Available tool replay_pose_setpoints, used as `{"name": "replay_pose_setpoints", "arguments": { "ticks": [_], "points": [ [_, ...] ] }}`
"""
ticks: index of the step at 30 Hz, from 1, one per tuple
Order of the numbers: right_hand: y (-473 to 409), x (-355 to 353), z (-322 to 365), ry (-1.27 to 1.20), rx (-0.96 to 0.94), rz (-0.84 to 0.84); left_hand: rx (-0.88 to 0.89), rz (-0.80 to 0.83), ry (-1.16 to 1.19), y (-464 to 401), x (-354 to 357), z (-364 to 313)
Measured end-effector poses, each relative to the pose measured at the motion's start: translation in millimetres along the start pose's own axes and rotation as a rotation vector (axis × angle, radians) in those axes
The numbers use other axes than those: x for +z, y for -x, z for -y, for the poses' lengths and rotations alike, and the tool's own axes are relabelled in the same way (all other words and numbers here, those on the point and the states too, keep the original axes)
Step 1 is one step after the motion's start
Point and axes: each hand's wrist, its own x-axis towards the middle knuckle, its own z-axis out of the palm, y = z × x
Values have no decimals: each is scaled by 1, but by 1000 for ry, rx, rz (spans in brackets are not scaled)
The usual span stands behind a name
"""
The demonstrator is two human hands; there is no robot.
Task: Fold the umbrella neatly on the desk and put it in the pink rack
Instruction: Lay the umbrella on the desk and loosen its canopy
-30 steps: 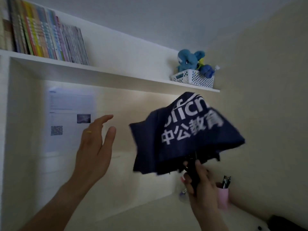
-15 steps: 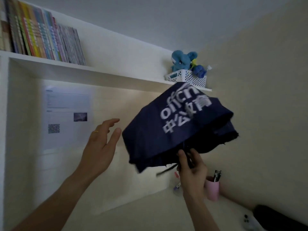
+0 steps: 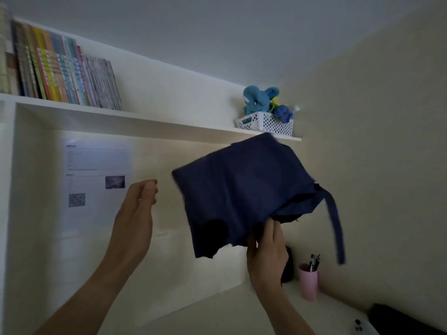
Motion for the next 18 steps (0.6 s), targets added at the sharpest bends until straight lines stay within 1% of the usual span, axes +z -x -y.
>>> {"name": "replay_pose_setpoints", "arguments": {
  "ticks": [2,4,6,8,10,12,15,18],
  "points": [
    [2,1,-3,128,-77,-12,-9,-50,59,4,0,-9],
    [6,0,-6,201,-122,-27,50,-79,55,13,0,-19],
    [10,-2,-7,219,-162,-34,114,-86,39,23,1,-29],
    [14,-3,-7,224,-186,-6,194,-94,-24,33,3,-35],
    [20,-2,-8,252,-192,17,216,-55,-84,42,7,-37],
    [26,0,-11,239,-244,19,119,57,-106,49,10,-37],
    [34,0,-7,196,-308,9,-98,245,-94,58,18,-33],
    [40,3,-1,209,-347,-6,-245,336,-62,62,34,-29]
  ]
}}
